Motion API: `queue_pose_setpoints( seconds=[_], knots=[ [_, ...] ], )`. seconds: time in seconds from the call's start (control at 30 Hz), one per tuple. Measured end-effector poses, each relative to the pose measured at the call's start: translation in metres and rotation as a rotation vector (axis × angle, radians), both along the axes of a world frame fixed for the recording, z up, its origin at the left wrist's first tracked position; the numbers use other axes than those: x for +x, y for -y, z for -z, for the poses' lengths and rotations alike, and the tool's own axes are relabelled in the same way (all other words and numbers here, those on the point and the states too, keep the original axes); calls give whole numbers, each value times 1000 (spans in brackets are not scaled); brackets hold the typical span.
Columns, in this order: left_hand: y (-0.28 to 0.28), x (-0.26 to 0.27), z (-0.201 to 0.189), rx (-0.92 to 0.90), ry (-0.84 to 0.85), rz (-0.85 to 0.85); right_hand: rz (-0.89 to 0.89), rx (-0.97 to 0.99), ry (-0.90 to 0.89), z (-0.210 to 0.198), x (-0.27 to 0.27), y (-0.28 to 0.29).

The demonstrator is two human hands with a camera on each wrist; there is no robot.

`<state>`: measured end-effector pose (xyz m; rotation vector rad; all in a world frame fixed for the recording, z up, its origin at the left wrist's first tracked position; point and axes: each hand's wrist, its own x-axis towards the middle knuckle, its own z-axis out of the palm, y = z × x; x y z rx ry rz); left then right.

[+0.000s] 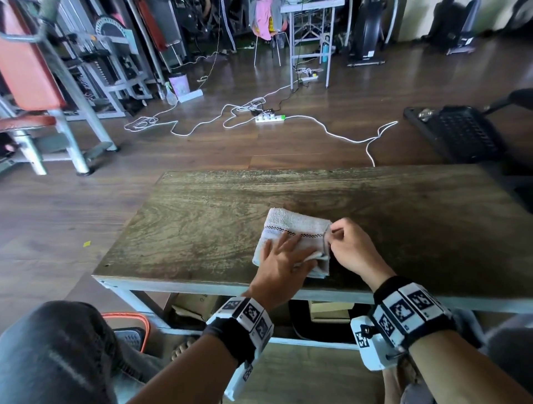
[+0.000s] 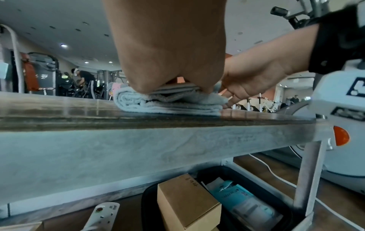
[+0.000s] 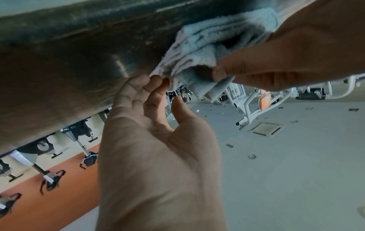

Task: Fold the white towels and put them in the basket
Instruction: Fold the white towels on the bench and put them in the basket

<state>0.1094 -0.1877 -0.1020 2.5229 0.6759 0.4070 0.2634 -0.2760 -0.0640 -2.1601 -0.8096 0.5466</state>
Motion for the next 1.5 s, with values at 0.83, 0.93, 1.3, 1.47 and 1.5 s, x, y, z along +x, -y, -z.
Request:
queue_pose_setpoints(
  seconds=[0.83, 0.93, 1.3, 1.47, 1.5],
  knots=[
    [-50, 23, 1, 101, -227, -54, -262, -244, 485, 39, -29, -25],
    [-53, 22, 5, 67, -234, -109, -250, -284, 462, 45, -29, -28],
    [-55, 24, 4, -111, -245, -243, -145, -340, 346, 49, -26, -25],
    [-50, 15, 9, -163, -192, -418, -153, -392, 309, 43, -24, -16],
    [-48, 13, 9, -188, -185, -473, -166, -404, 290, 42, -25, -15]
  ],
)
